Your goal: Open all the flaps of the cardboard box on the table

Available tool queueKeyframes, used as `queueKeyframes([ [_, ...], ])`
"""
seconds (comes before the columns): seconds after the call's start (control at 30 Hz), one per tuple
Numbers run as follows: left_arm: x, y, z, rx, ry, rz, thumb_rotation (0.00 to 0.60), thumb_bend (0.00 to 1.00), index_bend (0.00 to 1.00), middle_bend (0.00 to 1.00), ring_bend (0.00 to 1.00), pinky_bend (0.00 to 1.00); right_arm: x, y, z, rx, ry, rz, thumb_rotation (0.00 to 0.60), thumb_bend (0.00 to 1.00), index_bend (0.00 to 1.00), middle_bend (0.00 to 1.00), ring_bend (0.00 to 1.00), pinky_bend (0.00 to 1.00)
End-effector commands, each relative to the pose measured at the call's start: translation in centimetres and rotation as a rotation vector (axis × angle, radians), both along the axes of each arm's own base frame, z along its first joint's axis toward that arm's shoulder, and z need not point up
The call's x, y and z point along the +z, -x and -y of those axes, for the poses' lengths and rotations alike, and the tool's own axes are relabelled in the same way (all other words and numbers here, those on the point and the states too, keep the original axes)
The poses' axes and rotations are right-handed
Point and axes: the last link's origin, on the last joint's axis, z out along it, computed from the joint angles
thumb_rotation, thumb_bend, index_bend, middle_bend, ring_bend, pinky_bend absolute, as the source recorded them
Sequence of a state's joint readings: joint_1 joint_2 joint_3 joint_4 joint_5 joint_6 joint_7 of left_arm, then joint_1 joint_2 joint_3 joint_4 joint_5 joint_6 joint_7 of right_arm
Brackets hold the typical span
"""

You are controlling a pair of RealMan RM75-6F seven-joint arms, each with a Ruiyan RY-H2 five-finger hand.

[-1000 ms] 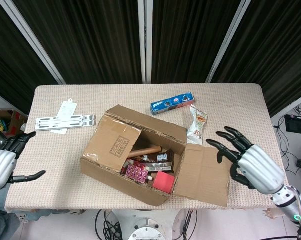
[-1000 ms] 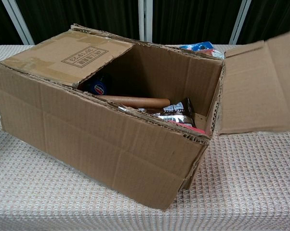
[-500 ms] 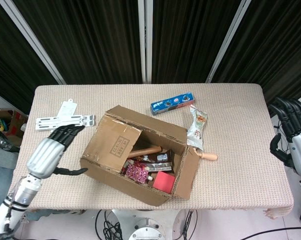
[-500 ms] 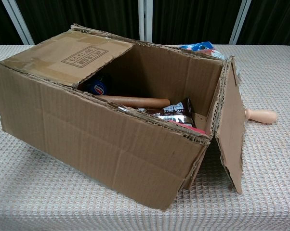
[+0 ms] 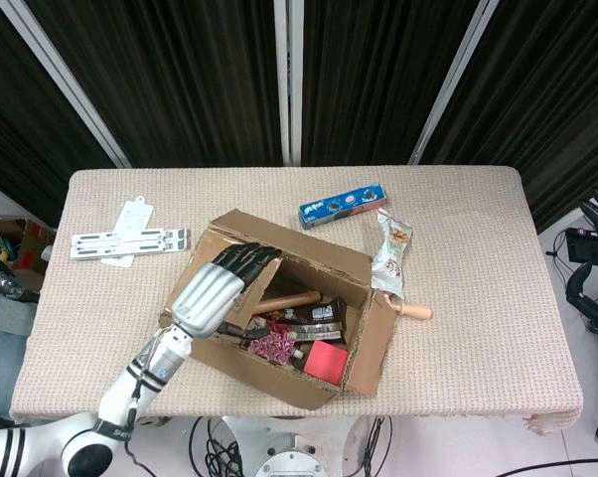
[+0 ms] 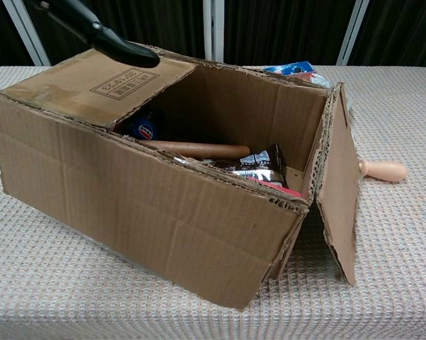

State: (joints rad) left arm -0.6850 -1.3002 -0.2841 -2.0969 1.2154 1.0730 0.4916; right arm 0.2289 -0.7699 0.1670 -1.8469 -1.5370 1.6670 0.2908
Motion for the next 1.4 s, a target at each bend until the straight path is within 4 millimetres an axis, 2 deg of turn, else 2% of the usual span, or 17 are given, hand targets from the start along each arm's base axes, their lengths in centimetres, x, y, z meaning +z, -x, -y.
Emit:
queueKeyframes([
  [0.03, -2.6, -2.9, -1.4, -0.016, -0.038, -0.091, 0.468, 0.06, 0.02, 0.07, 0.07, 0.15, 0.3, 0.6, -0.2, -0.013, -0.007, 0.004, 0.600, 0.75, 0.00, 0.00, 0.00, 0.00],
  [0.3, -6.4, -2.7, -2.4, 0.057, -0.078, -0.275, 0.595, 0.06, 0.00, 0.02, 0.06, 0.15, 1.0, 1.9, -0.2, -0.047, -0.007, 0.009, 0.600, 0.76, 0.00, 0.00, 0.00, 0.00],
  [0.5, -7.2, -2.4, -2.4, 0.073, -0.102, -0.325, 0.598, 0.06, 0.00, 0.00, 0.05, 0.15, 1.0, 2.8, -0.1, -0.063, -0.006, 0.018, 0.600, 0.76, 0.00, 0.00, 0.00, 0.00],
  [0.77, -7.3, -1.8, -2.3, 0.014, -0.220, -0.452, 0.600, 0.06, 0.00, 0.00, 0.05, 0.15, 0.6, 3.1, 0.3, -0.059, -0.015, 0.020, 0.600, 0.76, 0.00, 0.00, 0.00, 0.00],
  [0.9, -7.2, -1.5, -2.0, 0.006, -0.239, -0.501, 0.600, 0.11, 0.00, 0.00, 0.05, 0.15, 0.6, 3.0, 0.4, -0.055, -0.015, 0.023, 0.600, 0.76, 0.00, 0.00, 0.00, 0.00],
  [1.1, -6.1, -1.7, -1.6, -0.031, -0.335, -0.555, 0.600, 0.22, 0.00, 0.00, 0.05, 0.15, 0.4, 3.0, 0.7, -0.064, -0.024, 0.021, 0.600, 0.77, 0.00, 0.00, 0.00, 0.00],
  [1.4, -4.5, -1.6, -1.1, -0.054, -0.461, -0.647, 0.600, 0.27, 0.00, 0.00, 0.05, 0.15, 0.0, 2.6, 0.7, -0.055, -0.027, 0.020, 0.600, 0.77, 0.00, 0.00, 0.00, 0.00],
])
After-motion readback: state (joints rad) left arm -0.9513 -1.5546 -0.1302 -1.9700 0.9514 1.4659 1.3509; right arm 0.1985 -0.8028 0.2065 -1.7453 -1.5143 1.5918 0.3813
